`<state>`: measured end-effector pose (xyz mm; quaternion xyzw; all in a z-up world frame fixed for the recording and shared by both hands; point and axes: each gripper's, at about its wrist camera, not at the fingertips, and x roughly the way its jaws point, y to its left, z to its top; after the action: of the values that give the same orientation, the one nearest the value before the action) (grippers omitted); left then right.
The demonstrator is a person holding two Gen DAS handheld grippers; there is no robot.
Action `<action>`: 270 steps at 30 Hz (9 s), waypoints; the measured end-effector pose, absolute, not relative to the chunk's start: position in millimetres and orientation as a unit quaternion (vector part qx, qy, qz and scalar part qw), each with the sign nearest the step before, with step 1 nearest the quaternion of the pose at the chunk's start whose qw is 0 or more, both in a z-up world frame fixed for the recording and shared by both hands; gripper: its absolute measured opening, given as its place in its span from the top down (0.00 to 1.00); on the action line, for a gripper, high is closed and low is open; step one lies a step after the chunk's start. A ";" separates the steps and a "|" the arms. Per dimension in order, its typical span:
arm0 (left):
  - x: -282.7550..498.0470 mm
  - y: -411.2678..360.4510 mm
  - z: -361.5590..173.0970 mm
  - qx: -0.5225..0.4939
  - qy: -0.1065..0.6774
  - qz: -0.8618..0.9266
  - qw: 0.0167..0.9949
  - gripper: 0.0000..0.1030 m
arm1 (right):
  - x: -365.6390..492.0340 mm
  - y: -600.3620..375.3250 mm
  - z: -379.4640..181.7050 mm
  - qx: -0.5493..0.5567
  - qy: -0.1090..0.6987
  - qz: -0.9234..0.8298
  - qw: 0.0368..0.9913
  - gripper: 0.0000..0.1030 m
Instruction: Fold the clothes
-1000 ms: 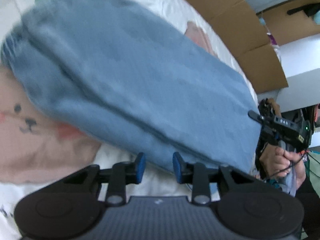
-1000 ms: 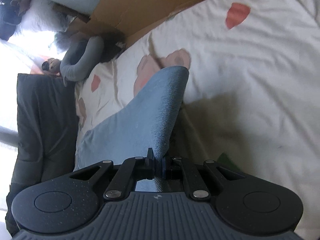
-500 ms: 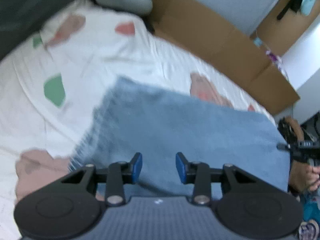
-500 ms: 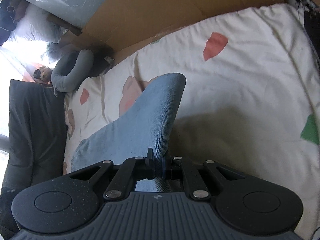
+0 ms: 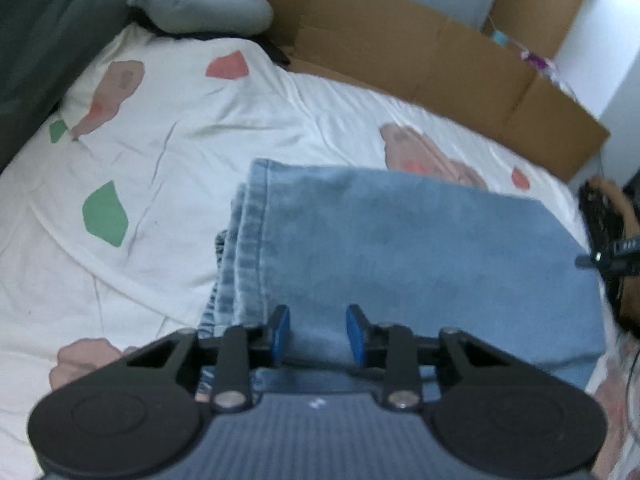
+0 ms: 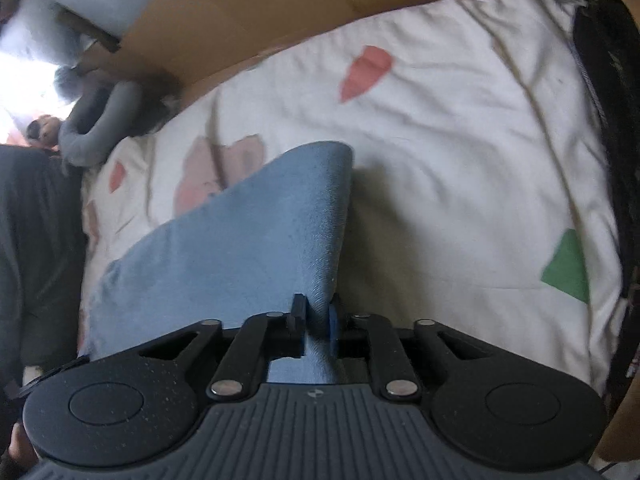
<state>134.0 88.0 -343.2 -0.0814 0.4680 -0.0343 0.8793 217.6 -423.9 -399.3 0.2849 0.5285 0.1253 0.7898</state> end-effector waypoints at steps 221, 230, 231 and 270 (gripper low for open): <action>131.4 56.2 -358.9 -0.320 0.385 -0.080 0.862 0.28 | 242.7 -193.2 -212.3 0.164 0.578 0.157 0.784 0.94; 111.7 93.8 -341.1 -0.347 0.329 -0.030 0.878 0.28 | 259.8 -109.1 -208.8 0.097 0.591 0.161 0.785 0.94; 110.3 99.2 -339.6 -0.354 0.321 -0.026 0.878 0.28 | 263.0 -102.1 -210.6 0.098 0.591 0.161 0.784 0.94; 73.6 204.4 -353.7 -0.421 0.269 0.111 0.859 0.33 | 263.1 59.6 -329.6 0.006 0.629 0.164 0.760 0.74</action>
<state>73.6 204.4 -353.7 -0.4211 0.2693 0.1108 0.8590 263.1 59.6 -329.6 0.0064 0.6292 0.1643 0.7597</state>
